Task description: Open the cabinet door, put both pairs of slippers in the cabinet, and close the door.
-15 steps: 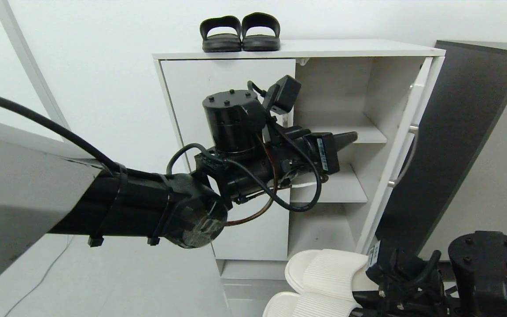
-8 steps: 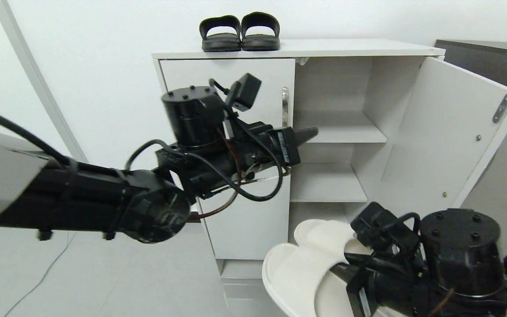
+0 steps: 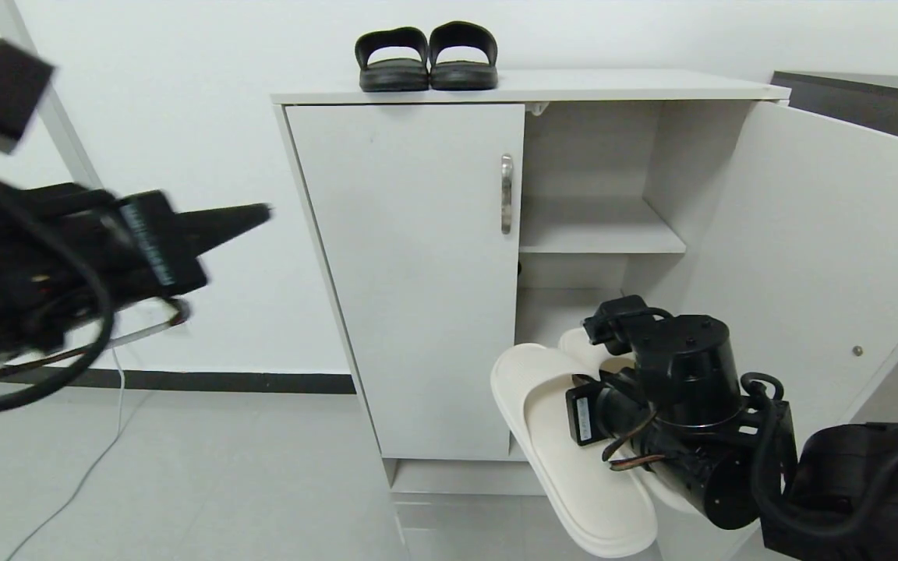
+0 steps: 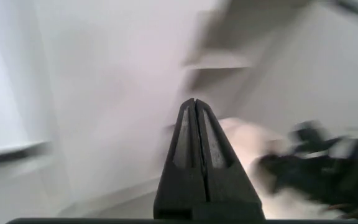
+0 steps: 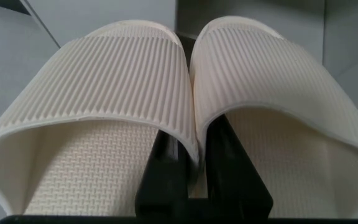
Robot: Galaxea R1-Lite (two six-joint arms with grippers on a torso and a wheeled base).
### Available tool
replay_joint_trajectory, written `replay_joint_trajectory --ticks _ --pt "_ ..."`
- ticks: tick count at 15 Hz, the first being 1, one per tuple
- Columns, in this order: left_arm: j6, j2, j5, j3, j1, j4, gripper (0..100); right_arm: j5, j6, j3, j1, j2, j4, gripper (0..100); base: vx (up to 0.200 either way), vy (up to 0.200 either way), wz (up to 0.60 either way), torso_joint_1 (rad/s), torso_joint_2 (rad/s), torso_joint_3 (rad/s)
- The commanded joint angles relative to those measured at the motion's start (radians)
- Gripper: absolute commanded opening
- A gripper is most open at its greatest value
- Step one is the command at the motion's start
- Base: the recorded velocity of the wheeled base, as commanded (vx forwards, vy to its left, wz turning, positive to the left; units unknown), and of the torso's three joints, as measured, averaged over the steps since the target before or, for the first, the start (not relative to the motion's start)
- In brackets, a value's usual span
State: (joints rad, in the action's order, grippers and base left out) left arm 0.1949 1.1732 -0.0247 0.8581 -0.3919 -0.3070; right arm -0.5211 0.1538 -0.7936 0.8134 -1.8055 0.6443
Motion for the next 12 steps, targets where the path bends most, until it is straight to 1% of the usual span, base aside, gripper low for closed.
replay_joint_trajectory --ticks 1,2,3,4,5,6,7,8,9,10,11,12 --pt "-0.117 -0.506 0.448 -0.142 0.068 0.361 0 -0.008 -0.002 -0.004 -0.002 -0.012 0.000 0 0.000 0.000 0.00 0.000 0.00 0.000" --pt "-0.121 -0.599 0.514 -0.172 0.130 0.405 0 -0.022 -0.003 -0.004 0.000 -0.011 0.000 0 0.000 0.000 0.00 0.000 0.00 0.000" --pt "-0.123 -0.685 0.516 -0.237 0.257 0.436 0 -0.039 -0.005 -0.006 0.000 -0.011 0.000 0 0.000 0.000 0.00 0.000 0.00 0.000" --pt "-0.132 -0.765 0.514 -0.324 0.361 0.440 0 -0.040 -0.005 -0.006 0.000 -0.011 0.000 0 0.000 0.000 0.00 0.000 0.00 0.000" --pt "-0.150 -0.842 0.511 -0.419 0.432 0.439 0 -0.040 -0.003 -0.006 0.000 -0.011 0.000 0 0.000 0.000 0.00 0.000 0.00 0.000" --pt "-0.164 -0.931 0.493 -0.521 0.473 0.437 0 -0.040 -0.003 -0.003 0.000 -0.008 0.000 0 0.000 0.000 0.00 0.000 0.00 0.000" --pt "-0.172 -1.012 0.465 -0.587 0.476 0.439 0 -0.040 -0.002 0.001 0.000 -0.005 0.000 0 0.000 0.000 0.00 0.000 0.00 0.000" --pt "-0.193 -1.092 0.422 -0.656 0.476 0.439 0 -0.040 -0.002 0.001 0.000 -0.005 0.000 0 0.000 0.000 0.00 0.000 0.00 0.000" --pt "-0.193 -1.086 0.388 -0.718 0.476 0.402 0 -0.040 -0.002 -0.001 0.000 -0.005 0.000 0 0.000 0.000 0.00 0.000 0.00 0.000" --pt "-0.193 -1.086 0.344 -0.763 0.476 0.324 0 -0.040 -0.002 0.001 0.001 -0.005 0.000 0 0.000 0.000 0.00 0.000 0.00 0.000" --pt "-0.199 -1.086 0.255 -0.815 0.476 0.255 0 -0.040 -0.002 -0.001 0.001 -0.005 0.000 0 0.000 0.000 0.00 0.000 0.00 0.000" --pt "-0.201 -1.087 0.167 -0.858 0.476 0.212 0 -0.040 -0.002 0.001 0.001 -0.005 0.000 0 0.000 0.000 0.00 0.000 0.00 0.000"
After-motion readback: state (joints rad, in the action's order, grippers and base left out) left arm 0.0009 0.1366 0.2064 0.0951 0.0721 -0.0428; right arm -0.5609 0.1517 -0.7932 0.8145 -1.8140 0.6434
